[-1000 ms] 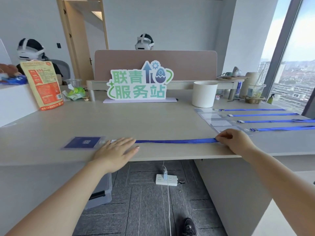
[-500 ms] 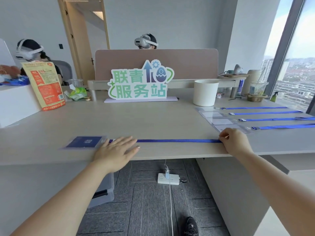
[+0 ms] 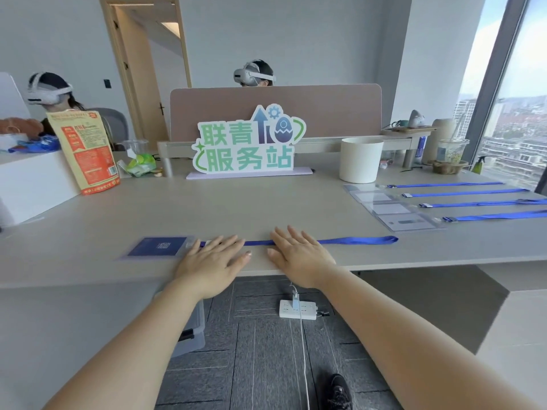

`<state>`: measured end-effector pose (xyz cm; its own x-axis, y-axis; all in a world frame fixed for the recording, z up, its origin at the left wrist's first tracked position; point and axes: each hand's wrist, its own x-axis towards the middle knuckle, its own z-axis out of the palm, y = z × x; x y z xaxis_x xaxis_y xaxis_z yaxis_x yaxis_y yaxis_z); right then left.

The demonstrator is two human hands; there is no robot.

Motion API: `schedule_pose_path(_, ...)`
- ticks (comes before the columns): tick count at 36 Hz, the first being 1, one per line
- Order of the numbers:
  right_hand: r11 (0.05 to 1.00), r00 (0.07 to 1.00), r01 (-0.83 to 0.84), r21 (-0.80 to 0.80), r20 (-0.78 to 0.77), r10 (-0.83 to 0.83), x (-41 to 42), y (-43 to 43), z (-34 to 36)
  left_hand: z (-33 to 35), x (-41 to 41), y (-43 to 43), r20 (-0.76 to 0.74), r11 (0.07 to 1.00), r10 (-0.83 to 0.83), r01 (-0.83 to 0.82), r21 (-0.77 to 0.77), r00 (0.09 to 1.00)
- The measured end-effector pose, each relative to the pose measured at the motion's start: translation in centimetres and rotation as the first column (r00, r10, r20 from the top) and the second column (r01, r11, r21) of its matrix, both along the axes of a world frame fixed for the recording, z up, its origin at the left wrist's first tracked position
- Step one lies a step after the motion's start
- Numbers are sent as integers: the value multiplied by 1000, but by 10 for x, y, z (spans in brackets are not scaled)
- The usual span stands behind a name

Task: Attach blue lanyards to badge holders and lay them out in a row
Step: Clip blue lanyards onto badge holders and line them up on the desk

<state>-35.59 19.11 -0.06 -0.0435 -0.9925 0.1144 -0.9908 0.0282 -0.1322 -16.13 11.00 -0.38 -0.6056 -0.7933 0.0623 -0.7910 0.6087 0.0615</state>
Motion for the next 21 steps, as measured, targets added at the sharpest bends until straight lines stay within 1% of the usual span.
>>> schedule_pose_path(3,996,1000,1,90,-8,0,-4,0,3,1,0,1,-2,1000,2,-2,-1,1000)
schedule_pose_path(9,993,998,54,110,-18,-52,-23,15,4,1,1,0,4,1000,-1,1,8,1000)
schedule_pose_path(14,979,985,170,113,-13,-170,-61,40,4,1,1,0,3,1000,-3,3,11,1000)
schedule_pose_path(21,932,937,350,98,-28,-349,-114,83,3,1,1,1,-2,1000,-3,3,9,1000)
